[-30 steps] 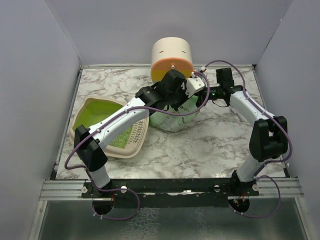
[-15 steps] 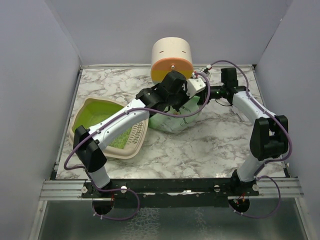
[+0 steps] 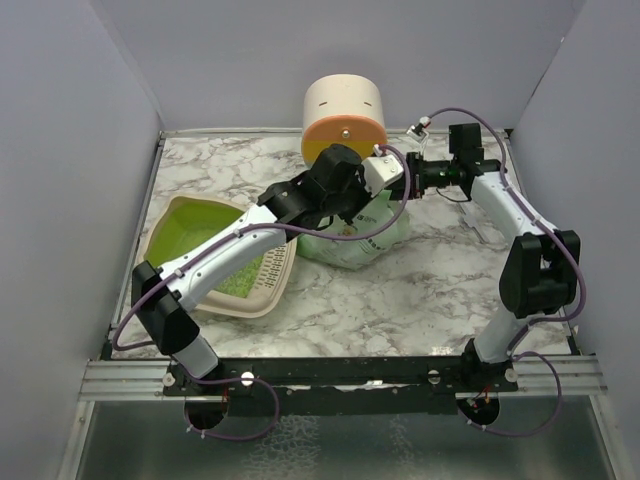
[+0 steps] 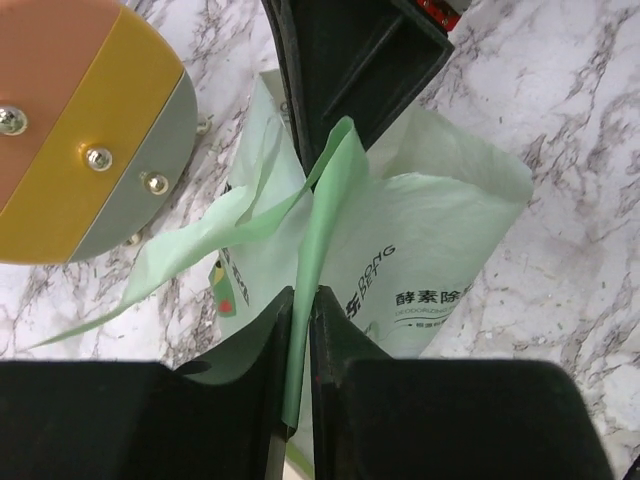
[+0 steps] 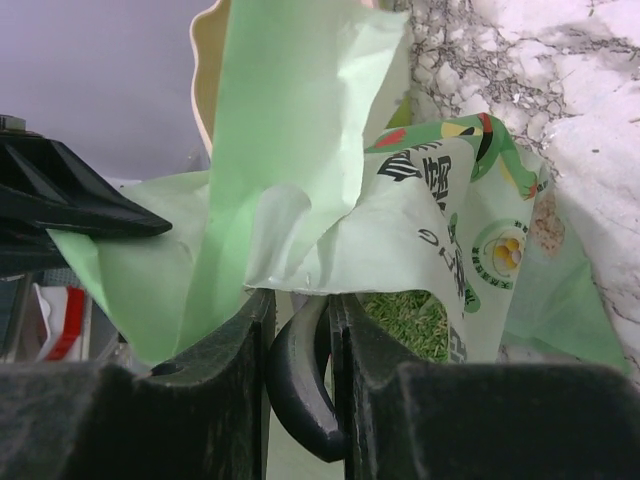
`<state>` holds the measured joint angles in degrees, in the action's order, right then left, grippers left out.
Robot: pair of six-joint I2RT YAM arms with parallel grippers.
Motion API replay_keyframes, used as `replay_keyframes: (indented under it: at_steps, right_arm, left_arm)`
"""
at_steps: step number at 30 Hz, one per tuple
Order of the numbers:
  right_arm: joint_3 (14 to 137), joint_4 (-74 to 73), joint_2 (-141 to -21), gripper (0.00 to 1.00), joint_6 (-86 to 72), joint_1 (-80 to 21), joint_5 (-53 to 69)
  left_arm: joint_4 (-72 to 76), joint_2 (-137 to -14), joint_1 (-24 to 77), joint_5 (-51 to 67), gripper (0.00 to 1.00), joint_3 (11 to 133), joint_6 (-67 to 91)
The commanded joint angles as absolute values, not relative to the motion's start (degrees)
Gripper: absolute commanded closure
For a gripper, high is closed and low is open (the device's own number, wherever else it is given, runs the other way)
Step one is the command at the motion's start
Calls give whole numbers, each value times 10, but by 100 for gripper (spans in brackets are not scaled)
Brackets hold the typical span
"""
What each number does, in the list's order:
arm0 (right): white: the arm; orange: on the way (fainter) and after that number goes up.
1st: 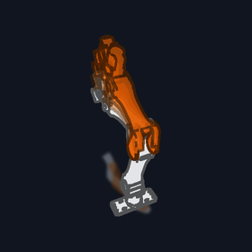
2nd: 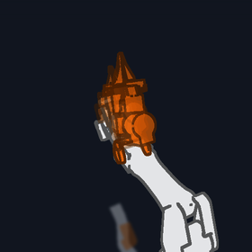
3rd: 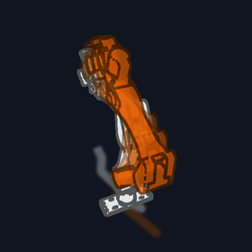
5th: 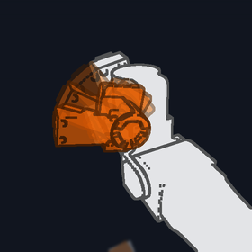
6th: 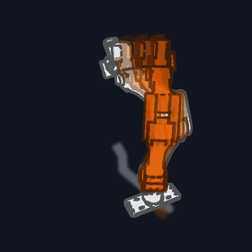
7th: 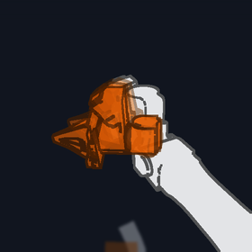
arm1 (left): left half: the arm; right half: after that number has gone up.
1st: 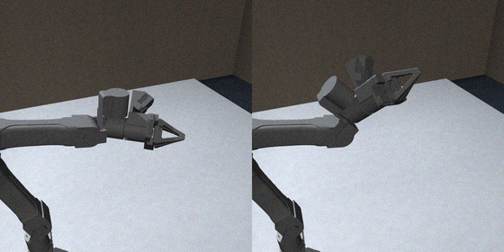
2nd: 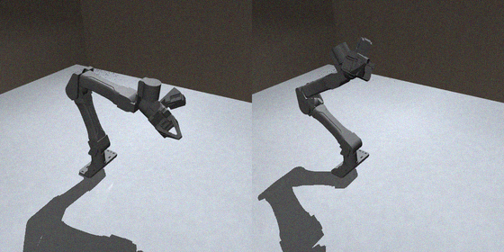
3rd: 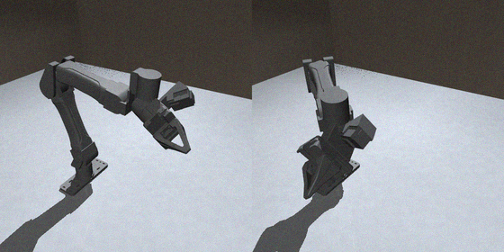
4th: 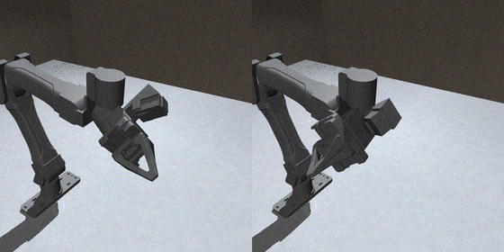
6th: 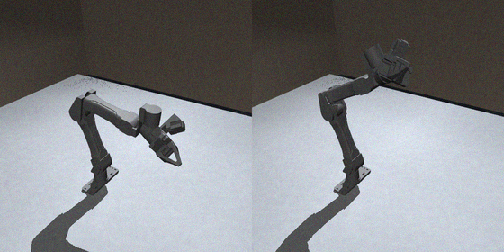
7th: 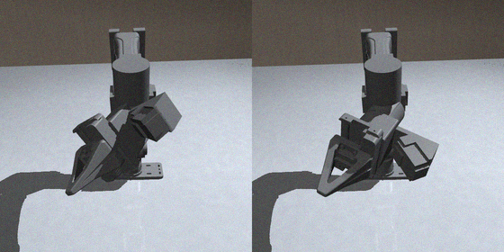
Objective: Fill the litter box with clean litter
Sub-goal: 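Scoop the cat litter from the cat litter bag.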
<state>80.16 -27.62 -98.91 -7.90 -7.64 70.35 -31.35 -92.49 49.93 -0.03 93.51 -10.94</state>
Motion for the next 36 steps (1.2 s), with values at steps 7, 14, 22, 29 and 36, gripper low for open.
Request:
replay_keyframes:
  at_steps: [7, 14, 22, 29, 36]
  right_arm:
    - [890, -468, -1004, 99, -35, -54, 795]
    - [915, -522, -1007, 99, -6, -25, 770]
    - [922, -552, -1005, 99, 20, 15, 747]
    - [935, -592, -1011, 99, 50, 57, 737]
    - [949, -619, -1011, 99, 58, 91, 728]
  left_arm:
    - [-235, -848, 506, -24, 77, 928, -91]
    - [-230, -823, 506, -32, 76, 911, -86]
    - [-222, -794, 506, -39, 76, 887, -83]
    - [-219, -766, 506, -47, 76, 868, -83]
    - [-218, -745, 507, -52, 76, 865, -86]
